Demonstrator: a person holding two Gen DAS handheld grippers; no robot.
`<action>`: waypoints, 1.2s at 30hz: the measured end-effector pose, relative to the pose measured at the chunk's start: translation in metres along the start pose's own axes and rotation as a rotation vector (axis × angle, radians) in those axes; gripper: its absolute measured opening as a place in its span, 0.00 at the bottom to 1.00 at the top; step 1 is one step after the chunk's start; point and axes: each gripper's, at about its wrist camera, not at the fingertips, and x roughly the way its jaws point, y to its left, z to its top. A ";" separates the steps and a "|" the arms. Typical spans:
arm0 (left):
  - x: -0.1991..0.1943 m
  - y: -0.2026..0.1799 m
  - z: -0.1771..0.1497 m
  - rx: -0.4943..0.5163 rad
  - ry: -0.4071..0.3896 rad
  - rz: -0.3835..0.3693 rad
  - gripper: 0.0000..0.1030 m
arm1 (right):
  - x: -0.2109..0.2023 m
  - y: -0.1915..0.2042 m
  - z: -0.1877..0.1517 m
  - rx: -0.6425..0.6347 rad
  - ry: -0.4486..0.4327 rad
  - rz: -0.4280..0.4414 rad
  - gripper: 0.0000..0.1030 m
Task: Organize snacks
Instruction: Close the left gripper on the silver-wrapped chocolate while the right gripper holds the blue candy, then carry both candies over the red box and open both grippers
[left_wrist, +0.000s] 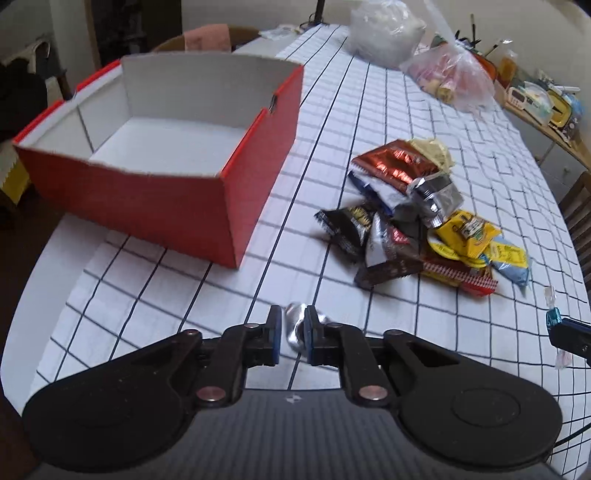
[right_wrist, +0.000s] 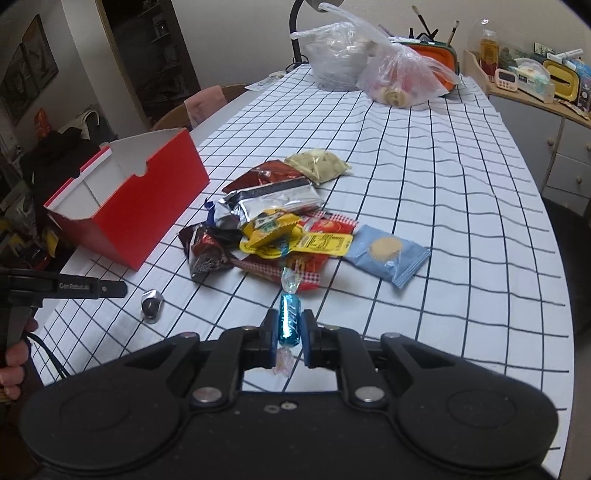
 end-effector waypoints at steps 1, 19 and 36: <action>0.001 0.001 -0.001 -0.005 0.006 0.001 0.38 | 0.000 0.000 -0.001 0.002 0.003 0.001 0.10; 0.040 -0.037 -0.016 0.051 0.048 0.090 0.38 | -0.008 -0.026 -0.014 0.031 0.019 -0.030 0.10; 0.015 -0.027 -0.014 -0.007 0.008 0.051 0.23 | -0.014 -0.014 0.000 -0.028 -0.018 0.009 0.10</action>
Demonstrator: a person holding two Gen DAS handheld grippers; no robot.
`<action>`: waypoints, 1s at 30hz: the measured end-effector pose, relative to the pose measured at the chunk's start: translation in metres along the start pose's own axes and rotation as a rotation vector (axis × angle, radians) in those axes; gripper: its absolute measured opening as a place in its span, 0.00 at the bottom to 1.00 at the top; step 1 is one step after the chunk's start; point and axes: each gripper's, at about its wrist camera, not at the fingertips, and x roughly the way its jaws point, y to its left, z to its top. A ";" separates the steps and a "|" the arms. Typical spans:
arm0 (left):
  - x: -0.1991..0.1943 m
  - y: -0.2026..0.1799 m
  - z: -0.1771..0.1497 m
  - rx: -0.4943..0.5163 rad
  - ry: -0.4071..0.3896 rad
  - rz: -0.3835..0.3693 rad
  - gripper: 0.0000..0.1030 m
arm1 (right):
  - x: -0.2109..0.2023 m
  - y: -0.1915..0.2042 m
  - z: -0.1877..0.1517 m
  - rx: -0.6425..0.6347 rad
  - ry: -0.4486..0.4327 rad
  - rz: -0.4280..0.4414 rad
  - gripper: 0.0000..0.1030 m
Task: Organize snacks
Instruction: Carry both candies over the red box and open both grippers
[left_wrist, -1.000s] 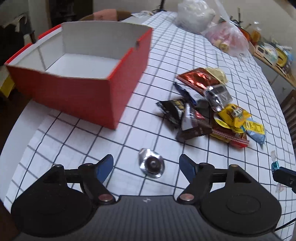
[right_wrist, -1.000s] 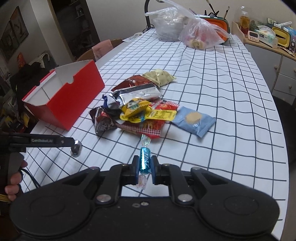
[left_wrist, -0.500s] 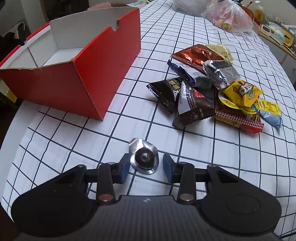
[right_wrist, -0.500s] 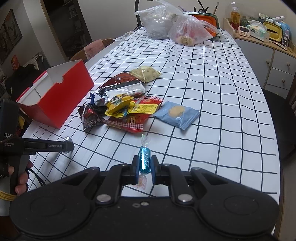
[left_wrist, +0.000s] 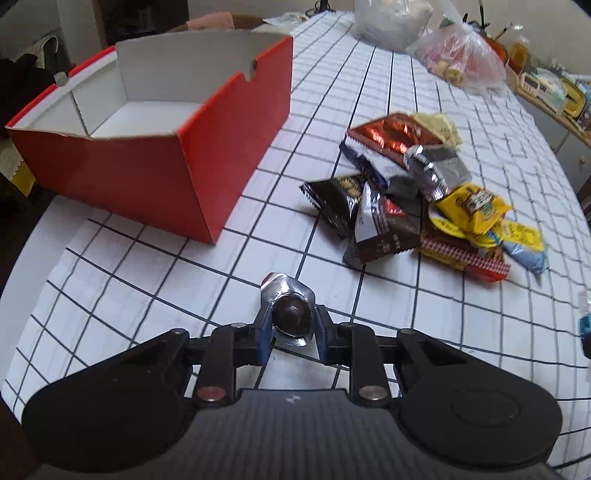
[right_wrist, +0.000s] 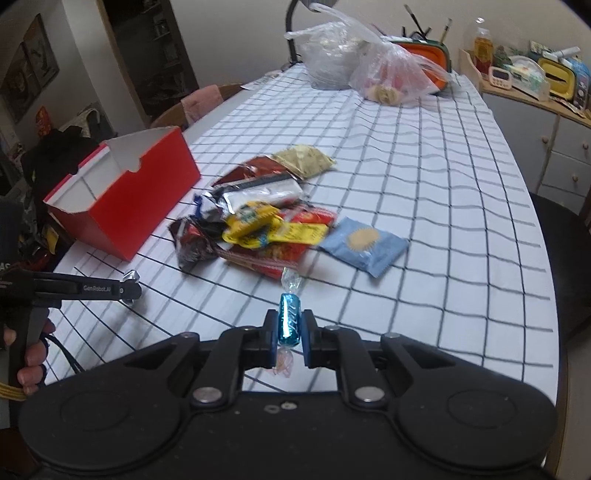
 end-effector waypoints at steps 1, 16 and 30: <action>-0.005 0.002 0.001 -0.001 -0.007 -0.003 0.23 | -0.001 0.004 0.004 -0.009 -0.007 0.008 0.10; -0.076 0.073 0.059 0.053 -0.165 -0.090 0.23 | 0.022 0.122 0.086 -0.118 -0.092 0.066 0.10; -0.044 0.177 0.142 0.128 -0.152 -0.130 0.23 | 0.127 0.247 0.150 -0.134 -0.017 0.077 0.10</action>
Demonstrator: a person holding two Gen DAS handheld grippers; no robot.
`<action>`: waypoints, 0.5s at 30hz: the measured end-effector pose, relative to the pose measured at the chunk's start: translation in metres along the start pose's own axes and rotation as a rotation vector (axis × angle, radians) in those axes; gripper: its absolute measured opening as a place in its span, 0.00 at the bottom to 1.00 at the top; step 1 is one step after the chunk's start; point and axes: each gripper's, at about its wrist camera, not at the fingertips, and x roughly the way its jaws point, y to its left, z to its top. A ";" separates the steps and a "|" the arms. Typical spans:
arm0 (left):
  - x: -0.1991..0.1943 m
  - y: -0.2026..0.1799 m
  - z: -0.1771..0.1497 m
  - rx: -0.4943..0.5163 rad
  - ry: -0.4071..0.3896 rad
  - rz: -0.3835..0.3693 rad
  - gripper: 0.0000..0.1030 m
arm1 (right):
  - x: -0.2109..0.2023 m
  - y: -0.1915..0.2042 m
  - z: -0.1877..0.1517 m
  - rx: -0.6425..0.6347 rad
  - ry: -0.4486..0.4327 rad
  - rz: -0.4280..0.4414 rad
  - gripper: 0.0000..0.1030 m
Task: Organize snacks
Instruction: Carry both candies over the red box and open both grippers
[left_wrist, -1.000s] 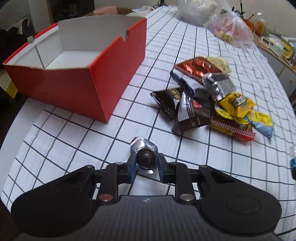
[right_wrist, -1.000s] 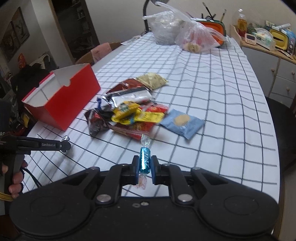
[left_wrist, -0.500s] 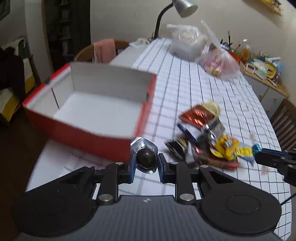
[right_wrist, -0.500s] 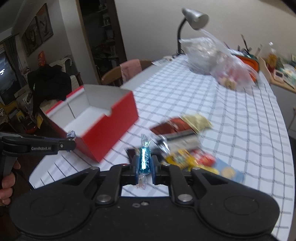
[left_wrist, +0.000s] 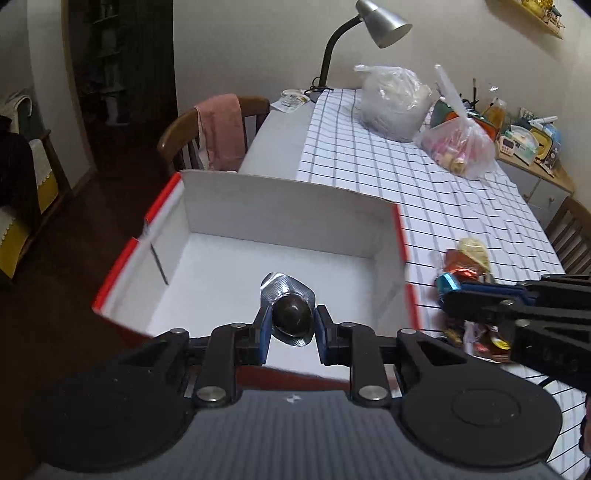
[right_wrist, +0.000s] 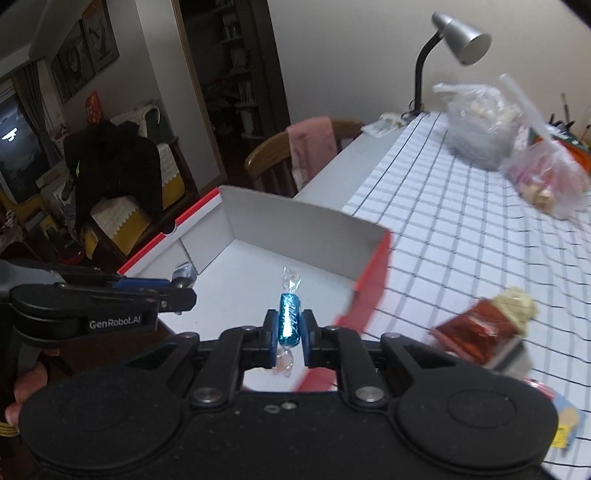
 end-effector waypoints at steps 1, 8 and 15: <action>0.004 0.007 0.003 0.004 0.008 -0.003 0.23 | 0.009 0.005 0.001 -0.002 0.014 -0.005 0.10; 0.042 0.044 0.017 0.039 0.075 0.000 0.23 | 0.063 0.023 0.006 0.003 0.121 -0.030 0.10; 0.074 0.055 0.020 0.059 0.149 -0.019 0.23 | 0.090 0.032 0.001 -0.008 0.202 -0.055 0.10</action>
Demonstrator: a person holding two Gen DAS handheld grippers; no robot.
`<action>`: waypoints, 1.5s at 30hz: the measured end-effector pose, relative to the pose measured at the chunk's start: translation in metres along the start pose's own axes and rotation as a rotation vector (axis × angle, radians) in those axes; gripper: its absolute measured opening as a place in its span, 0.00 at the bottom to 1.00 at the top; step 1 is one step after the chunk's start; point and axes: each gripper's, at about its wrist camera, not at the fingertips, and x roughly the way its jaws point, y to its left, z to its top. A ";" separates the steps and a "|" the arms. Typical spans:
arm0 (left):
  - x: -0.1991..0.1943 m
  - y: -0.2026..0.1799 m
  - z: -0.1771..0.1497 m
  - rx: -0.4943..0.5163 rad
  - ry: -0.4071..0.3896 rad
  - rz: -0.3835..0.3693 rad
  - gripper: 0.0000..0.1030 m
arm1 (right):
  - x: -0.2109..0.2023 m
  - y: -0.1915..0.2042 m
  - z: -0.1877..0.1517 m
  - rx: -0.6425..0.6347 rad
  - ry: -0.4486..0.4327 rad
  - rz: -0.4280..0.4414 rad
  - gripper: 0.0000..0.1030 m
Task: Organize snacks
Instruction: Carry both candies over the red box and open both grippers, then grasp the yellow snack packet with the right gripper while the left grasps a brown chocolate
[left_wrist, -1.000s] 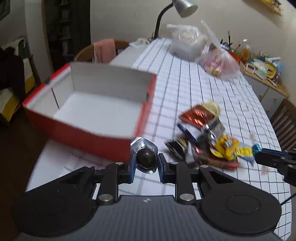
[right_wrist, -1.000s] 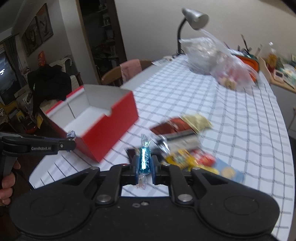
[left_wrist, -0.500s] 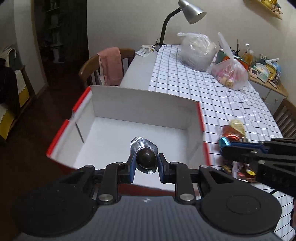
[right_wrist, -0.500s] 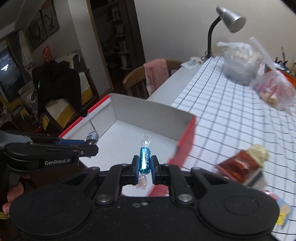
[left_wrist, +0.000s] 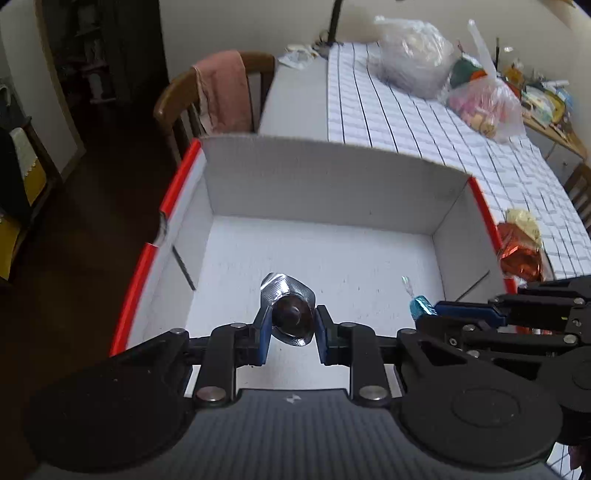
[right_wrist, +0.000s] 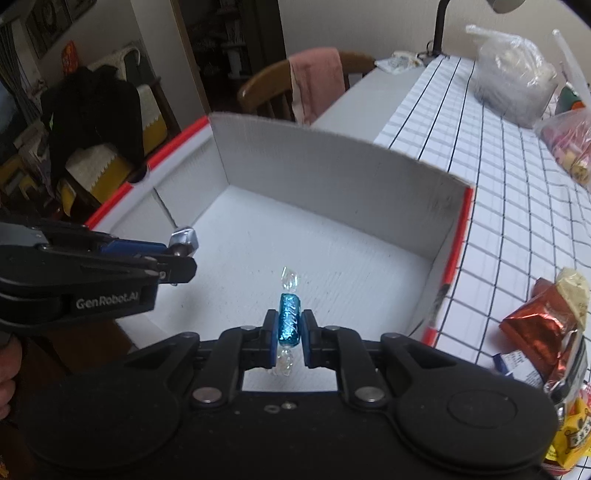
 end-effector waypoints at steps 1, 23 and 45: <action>0.003 -0.001 -0.002 0.002 0.009 0.000 0.23 | 0.002 0.002 -0.001 -0.006 0.006 -0.006 0.10; 0.000 -0.005 -0.022 0.039 -0.011 -0.025 0.59 | -0.030 -0.005 -0.010 0.032 -0.046 -0.003 0.36; -0.075 -0.084 -0.032 0.107 -0.227 -0.132 0.82 | -0.148 -0.072 -0.065 0.127 -0.272 0.000 0.85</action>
